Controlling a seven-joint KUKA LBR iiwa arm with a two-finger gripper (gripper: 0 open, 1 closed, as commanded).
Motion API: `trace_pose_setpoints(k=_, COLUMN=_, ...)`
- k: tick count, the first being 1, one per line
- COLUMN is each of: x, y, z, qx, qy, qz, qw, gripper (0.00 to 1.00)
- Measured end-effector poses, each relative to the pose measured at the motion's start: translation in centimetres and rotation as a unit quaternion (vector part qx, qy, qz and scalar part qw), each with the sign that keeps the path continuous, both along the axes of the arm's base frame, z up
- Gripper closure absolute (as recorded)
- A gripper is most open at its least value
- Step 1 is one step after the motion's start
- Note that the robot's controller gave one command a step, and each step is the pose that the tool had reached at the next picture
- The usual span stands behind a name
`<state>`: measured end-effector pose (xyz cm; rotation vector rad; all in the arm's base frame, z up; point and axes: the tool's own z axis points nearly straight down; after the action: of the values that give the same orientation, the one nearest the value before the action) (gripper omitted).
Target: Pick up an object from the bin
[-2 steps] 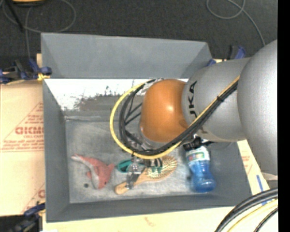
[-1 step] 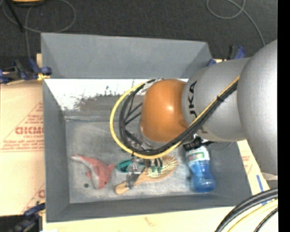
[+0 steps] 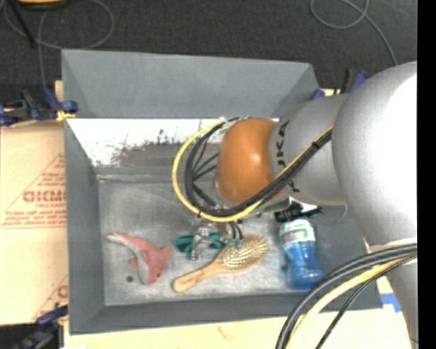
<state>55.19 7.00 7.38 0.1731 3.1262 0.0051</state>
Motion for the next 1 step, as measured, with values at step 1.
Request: trace_pose_setpoints(k=1, x=0.00, y=0.00, z=0.00, qx=0.000, qy=0.0000, qz=0.000, qw=1.0000, gripper=1.00)
